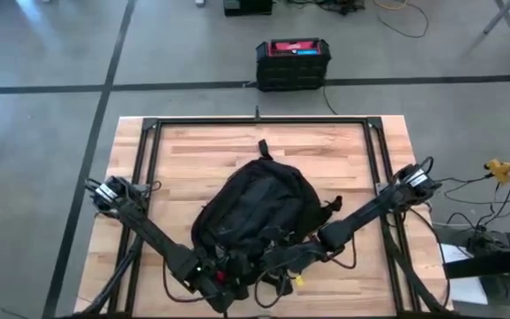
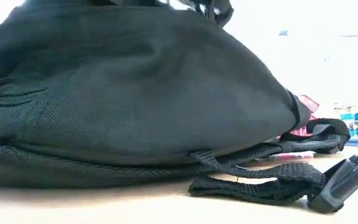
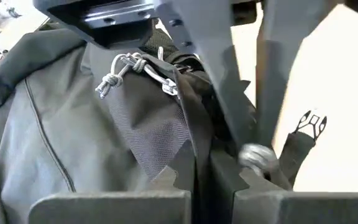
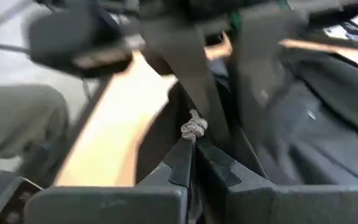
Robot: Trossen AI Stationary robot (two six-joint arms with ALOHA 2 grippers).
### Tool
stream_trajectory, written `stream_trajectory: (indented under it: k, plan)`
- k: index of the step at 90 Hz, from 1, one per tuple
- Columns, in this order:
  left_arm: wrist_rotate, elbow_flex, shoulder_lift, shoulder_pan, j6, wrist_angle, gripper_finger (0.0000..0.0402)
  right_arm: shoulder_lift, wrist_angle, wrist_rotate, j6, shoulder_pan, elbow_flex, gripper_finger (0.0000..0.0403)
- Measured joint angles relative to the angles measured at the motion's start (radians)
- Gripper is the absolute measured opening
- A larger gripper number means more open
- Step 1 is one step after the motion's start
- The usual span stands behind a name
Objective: Unpack backpack
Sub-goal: Close the black backpack
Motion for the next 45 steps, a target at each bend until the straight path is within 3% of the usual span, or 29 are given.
stream_trajectory:
  k: [26,45]
  plan:
    - [-0.007,0.0,0.0,-0.028,-0.106,-0.12,0.0003,-0.12,-0.246,0.228,0.054,0.088,-0.001,0.0]
    - [-0.009,0.0,-0.002,-0.035,-0.113,-0.125,0.0003,-0.194,-0.48,0.328,0.206,0.126,-0.036,0.0]
